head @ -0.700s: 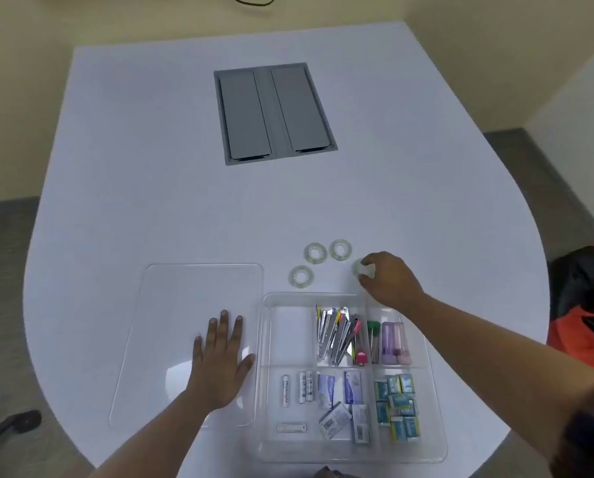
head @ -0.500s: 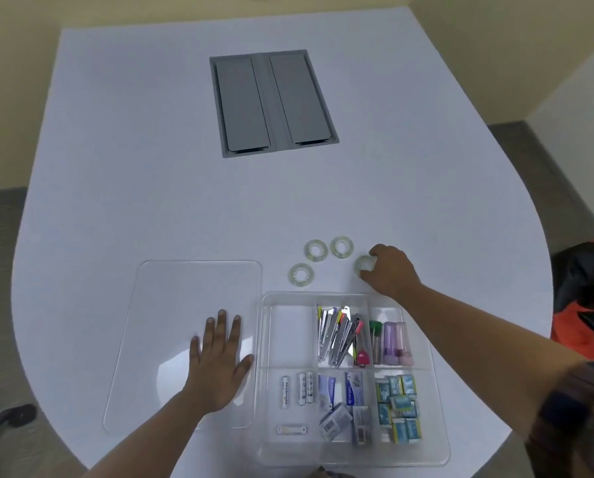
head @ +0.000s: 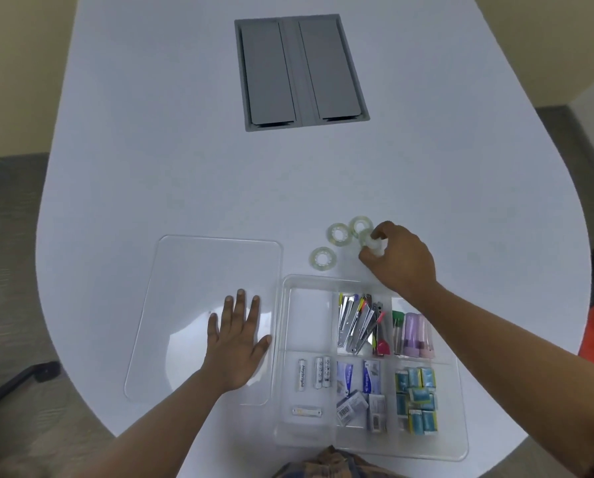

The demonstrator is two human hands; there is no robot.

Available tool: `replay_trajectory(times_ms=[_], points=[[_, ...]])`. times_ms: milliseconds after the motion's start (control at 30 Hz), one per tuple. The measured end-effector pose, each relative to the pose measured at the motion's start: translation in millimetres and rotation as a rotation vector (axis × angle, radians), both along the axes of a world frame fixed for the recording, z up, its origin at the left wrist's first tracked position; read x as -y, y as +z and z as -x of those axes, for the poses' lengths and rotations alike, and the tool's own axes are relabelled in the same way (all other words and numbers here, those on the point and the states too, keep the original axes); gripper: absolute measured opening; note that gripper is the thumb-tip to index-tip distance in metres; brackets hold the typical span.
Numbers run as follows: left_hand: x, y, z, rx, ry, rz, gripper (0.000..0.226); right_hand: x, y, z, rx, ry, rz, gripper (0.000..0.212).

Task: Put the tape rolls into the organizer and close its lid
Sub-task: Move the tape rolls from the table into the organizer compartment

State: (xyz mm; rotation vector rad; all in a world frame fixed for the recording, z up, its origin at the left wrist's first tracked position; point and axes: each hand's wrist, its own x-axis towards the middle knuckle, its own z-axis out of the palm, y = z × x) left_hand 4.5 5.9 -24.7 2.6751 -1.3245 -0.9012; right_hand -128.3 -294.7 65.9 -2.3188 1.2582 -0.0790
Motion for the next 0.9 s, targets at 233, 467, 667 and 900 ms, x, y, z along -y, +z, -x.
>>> replay_trajectory(times_ms=[233,467,667,900], points=[[0,2,1,-0.004,0.016,0.033,0.075,-70,7,17,0.068,0.397,-0.081,0.023],[-1,1,2,-0.007,0.014,0.050,0.076,-108,-4,30,-0.032,0.612,-0.019,0.021],[-2,-1,1,-0.006,0.012,0.055,0.075,-117,-4,23,-0.295,0.686,0.004,0.024],[-3,-5,0,-0.002,0.007,0.064,0.074,-124,-6,15,-0.488,0.702,0.014,0.013]])
